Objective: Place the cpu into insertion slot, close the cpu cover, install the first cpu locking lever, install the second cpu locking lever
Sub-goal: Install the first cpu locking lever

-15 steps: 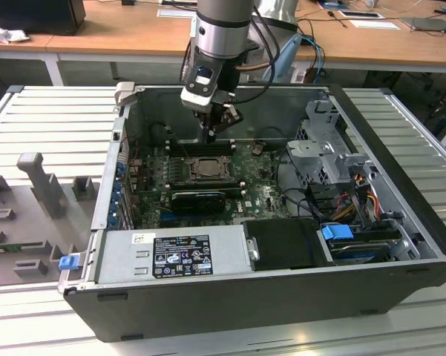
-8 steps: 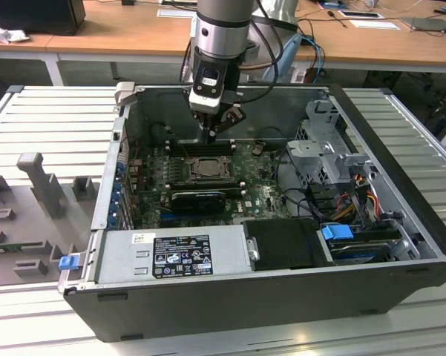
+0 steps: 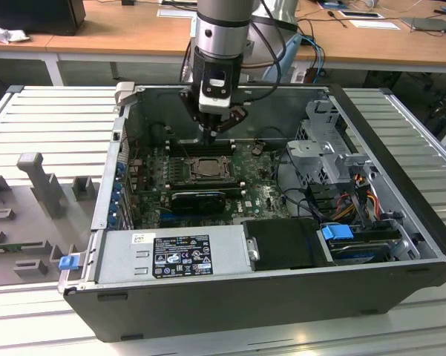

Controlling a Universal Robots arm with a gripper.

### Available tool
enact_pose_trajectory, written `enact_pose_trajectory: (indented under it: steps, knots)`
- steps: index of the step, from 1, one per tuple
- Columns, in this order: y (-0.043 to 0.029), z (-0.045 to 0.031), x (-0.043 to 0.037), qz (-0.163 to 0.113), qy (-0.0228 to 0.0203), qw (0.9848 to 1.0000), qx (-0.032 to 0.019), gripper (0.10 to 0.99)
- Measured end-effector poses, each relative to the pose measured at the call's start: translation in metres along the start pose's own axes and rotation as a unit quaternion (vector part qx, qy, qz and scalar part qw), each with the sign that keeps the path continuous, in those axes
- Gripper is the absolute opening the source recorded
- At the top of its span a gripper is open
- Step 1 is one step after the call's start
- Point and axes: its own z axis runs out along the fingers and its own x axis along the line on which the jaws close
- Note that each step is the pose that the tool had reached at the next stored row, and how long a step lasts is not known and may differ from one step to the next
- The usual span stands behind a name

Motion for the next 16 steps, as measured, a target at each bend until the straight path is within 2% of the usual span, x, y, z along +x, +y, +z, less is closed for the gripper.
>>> enact_pose_trajectory:
  steps: [2,4,6,8,9,11,12,13,15,16]
  knots:
    - [0.0,0.0,0.0,-0.034,-0.0013,0.9994,0.0014,0.106]
    - [0.0,0.0001,0.0,-0.062,-0.0024,0.998,0.0026,0.106]
    - [0.0,0.0003,0.0,-0.094,-0.0038,0.9955,0.0039,0.106]
    - [-0.0001,0.0003,0.0,-0.111,-0.0054,0.9938,0.0041,0.106]
    - [0.0,0.0004,0.0,-0.116,-0.0076,0.9932,0.0033,0.106]
    - [0.0,0.0005,0.0,-0.12,-0.0184,0.9926,-0.0025,0.106]
    - [0.0,0.0006,0.0,-0.123,-0.0276,0.992,-0.0073,0.106]
    - [0.0001,0.0007,-0.0001,-0.133,-0.0312,0.9905,-0.0092,0.106]
    - [0.0001,0.0007,-0.0001,-0.159,-0.0317,0.9868,-0.0085,0.106]
    - [0.0,0.001,0.0,-0.179,-0.0322,0.9832,-0.0081,0.106]
